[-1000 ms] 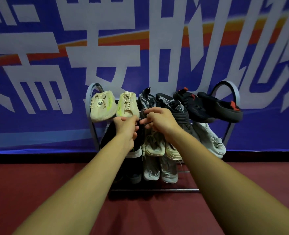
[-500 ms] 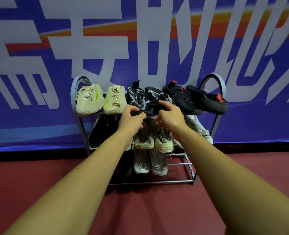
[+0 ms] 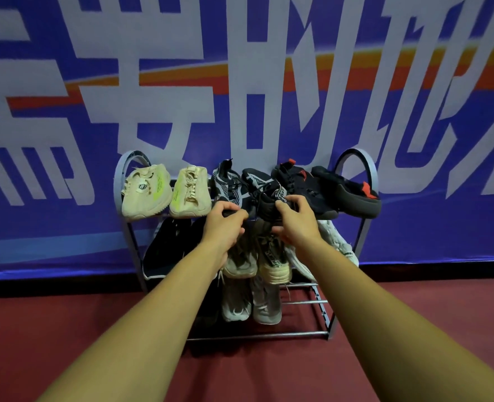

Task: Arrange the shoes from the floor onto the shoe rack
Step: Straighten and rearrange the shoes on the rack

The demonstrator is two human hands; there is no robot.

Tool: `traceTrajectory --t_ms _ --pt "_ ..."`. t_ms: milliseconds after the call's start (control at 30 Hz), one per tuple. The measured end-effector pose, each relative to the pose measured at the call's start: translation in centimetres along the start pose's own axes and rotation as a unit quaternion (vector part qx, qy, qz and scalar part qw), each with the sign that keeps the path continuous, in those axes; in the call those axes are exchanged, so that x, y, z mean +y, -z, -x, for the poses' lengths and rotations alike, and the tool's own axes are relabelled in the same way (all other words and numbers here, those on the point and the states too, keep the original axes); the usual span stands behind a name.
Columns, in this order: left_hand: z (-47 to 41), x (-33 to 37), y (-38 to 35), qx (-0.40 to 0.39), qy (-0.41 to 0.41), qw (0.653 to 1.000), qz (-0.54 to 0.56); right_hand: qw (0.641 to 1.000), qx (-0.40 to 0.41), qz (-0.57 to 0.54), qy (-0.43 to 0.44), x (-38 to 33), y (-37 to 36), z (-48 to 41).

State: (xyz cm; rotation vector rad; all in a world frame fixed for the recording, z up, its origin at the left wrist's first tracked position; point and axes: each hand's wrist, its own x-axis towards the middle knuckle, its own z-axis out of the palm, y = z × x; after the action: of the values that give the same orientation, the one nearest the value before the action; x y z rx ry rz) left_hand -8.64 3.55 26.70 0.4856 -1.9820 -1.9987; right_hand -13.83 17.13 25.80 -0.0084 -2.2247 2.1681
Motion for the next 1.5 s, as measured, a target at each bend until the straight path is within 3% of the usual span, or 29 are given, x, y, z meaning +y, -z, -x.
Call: traceTrajectory --t_ms 167,300,400,600,833,1067,1267,1500 --pt "-0.1 0.2 -0.3 0.015 0.002 1.0 0.0 0.994 0.029 -0.108 -0.01 -1.0 -0.4 -0.4" --pt "0.1 -0.2 0.0 0.0 -0.002 1.0 -0.026 0.98 0.0 -0.197 -0.008 -2.8 -0.1 0.7" --pt "0.5 0.3 0.5 -0.027 0.011 0.999 -0.021 0.985 -0.041 -0.165 0.029 -2.9 0.2 1.5" --pt "1.3 2.5 0.7 -0.086 0.055 0.989 0.104 0.981 -0.113 -0.135 0.081 -2.8 0.1 2.9" --pt "1.4 2.7 0.3 -0.049 0.063 0.988 0.133 0.973 -0.158 -0.124 0.109 -3.0 0.1 3.7" --pt "1.3 2.9 1.1 -0.01 0.036 0.983 0.179 0.977 -0.104 -0.184 -0.01 -3.6 0.9 2.6" --pt "1.1 3.0 2.3 -0.053 0.053 0.96 0.27 0.962 -0.088 -0.253 -0.054 -3.0 0.7 2.1" --pt "1.6 2.9 2.1 -0.039 0.037 0.903 0.427 0.922 -0.116 -0.355 -0.104 -3.8 0.0 1.7"
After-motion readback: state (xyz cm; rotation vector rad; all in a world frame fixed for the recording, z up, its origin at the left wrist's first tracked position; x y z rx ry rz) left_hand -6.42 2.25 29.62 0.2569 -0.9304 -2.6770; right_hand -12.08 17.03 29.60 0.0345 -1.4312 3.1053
